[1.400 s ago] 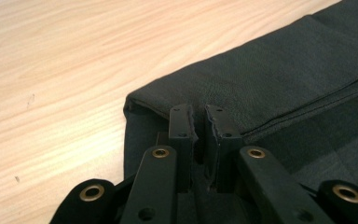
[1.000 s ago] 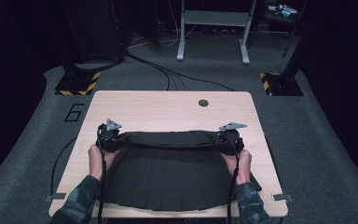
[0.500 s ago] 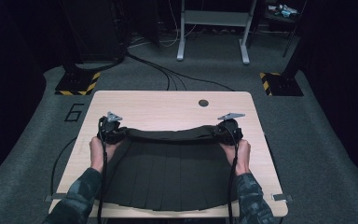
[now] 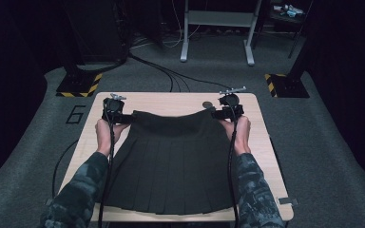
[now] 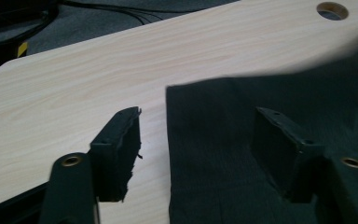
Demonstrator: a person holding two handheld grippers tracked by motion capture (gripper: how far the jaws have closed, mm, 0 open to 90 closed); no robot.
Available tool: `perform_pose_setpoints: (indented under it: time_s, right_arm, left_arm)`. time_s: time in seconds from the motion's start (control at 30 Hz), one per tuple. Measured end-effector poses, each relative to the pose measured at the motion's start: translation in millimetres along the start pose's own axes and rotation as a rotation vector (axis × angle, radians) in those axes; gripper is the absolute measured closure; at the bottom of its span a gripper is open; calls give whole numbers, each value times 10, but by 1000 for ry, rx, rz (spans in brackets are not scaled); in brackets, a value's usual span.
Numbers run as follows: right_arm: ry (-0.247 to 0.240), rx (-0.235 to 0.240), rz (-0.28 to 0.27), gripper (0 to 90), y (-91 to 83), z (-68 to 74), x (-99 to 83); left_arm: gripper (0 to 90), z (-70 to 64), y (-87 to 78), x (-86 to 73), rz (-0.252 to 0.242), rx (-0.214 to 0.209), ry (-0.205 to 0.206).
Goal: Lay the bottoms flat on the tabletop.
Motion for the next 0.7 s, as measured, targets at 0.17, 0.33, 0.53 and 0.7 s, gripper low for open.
perform_pose_setpoints:
  time_s: [0.17, 0.33, 0.53, 0.7]
  right_arm:
    - [5, 14, 0, 357, -134, 2, -215]
    - [12, 22, 5, 295, -252, -16, -533]
    - [32, 26, -3, 259, -348, -68, -909]
    - [48, 30, -1, 260, -414, -80, -1223]
  left_arm:
    - [247, 32, -136, -257, 2, -28, 6]
    - [231, 93, -304, -588, 5, -50, -12]
    - [243, 103, -491, -1026, 8, -78, -42]
    - [287, 13, -631, -1426, 42, -113, -47]
Point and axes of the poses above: each handheld gripper's, and its own axes: y roughly forward along the jaws, x roughly out of its top, z roughly to its left, the point moved 7 cm from there along y, roughly forward along the jaws
